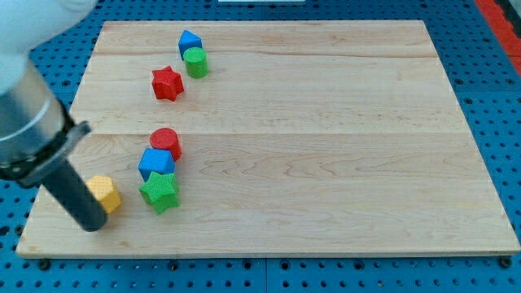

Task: Place the yellow hexagon to the left of the green star

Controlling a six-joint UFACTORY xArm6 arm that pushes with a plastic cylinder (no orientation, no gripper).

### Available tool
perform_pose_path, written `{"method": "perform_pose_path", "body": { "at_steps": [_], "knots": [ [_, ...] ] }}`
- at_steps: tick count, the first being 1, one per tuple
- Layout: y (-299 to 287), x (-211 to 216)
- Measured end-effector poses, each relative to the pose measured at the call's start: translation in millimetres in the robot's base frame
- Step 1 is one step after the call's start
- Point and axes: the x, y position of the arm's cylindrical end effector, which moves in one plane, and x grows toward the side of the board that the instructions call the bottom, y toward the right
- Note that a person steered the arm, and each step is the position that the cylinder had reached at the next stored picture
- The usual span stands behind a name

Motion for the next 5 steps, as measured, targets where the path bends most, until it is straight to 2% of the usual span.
{"method": "perform_pose_path", "body": {
  "at_steps": [2,3,5],
  "knots": [
    [-8,15],
    [-52,-4],
    [-45,-21]
  ]
}}
